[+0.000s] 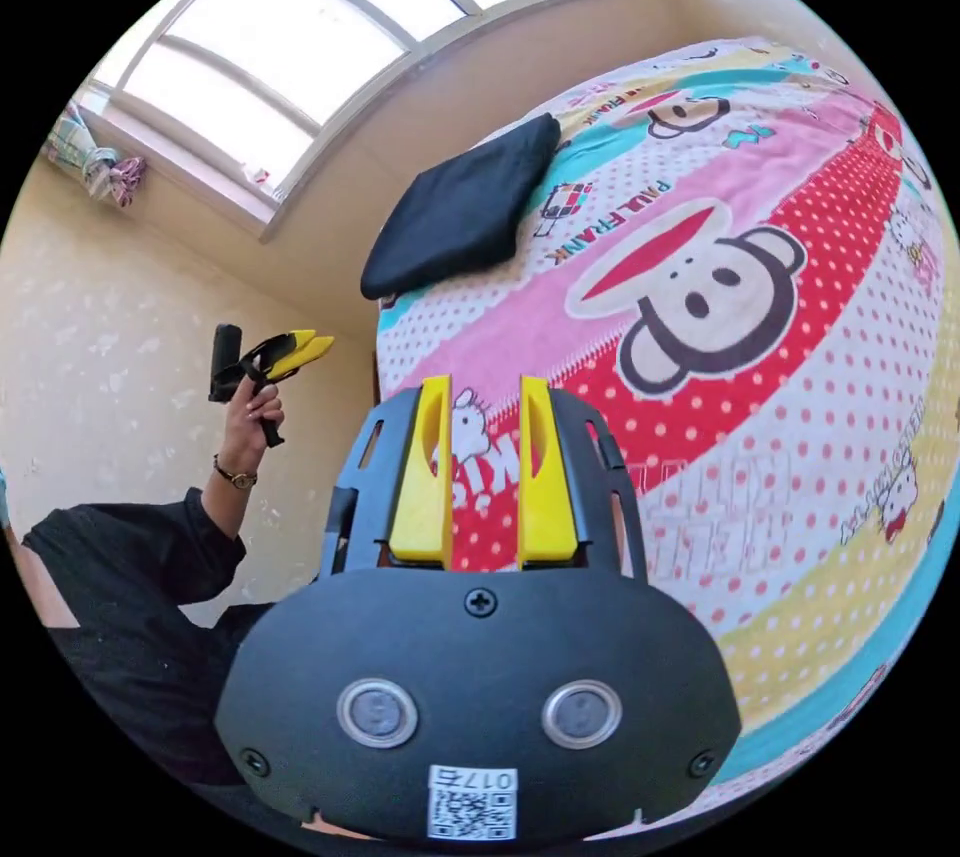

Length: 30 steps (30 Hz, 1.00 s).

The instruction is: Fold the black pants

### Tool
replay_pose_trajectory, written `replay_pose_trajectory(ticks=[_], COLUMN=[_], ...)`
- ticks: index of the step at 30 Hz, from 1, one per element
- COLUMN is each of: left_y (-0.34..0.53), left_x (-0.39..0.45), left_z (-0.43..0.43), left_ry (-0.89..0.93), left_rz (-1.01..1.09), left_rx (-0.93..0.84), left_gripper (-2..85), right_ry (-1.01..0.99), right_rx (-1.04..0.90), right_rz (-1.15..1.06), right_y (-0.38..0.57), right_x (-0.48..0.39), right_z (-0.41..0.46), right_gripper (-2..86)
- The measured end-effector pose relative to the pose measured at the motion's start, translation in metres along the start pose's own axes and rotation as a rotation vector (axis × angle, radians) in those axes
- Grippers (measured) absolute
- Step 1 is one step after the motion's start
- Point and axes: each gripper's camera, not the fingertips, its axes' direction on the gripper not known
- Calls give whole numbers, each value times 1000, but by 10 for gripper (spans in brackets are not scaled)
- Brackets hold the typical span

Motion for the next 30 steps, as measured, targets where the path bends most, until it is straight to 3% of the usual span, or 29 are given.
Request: replay_pose_trajectory(ticks=[3, 6, 9, 12, 13, 14, 17, 18, 21, 25, 30], left_y=[-64, -104, -100, -103, -105, -112, -122, -124, -116, -79, 20], left_x=[-12, -30, -36, -12, -4, 15, 66, 88, 150, 209, 246], left_z=[6, 42, 39, 7, 3, -3, -10, -11, -18, -9, 61], left_ry=[-100, -148, -81, 6, 36, 127, 483, 608, 760, 891, 1065], left_rz=[-1, -46, -171, -135, -115, -57, 21, 29, 102, 139, -50], left_rx=[56, -29, 47, 76, 58, 14, -81, -123, -234, -429, -764], left_gripper=[135, 100, 69, 51, 50, 50, 50, 50, 50, 50, 50], right_ry=[36, 62, -195, -362, -561, -752, -992, -1001, -918, -665, -444], right_rx=[-7, -36, -67, 69, 137, 213, 423, 455, 536, 614, 734], right_rz=[68, 206, 311, 295, 312, 364, 372, 362, 199, 46, 71], right_y=[-90, -141, -138, -103, -87, -68, -24, -15, 38, 165, 340], right_x=[14, 40, 69, 91, 110, 130, 154, 156, 146, 121, 112], right_z=[40, 85, 122, 98, 80, 63, -3, -20, -123, -250, -314], right_gripper=[133, 138, 99, 58, 47, 41, 31, 30, 25, 19, 17])
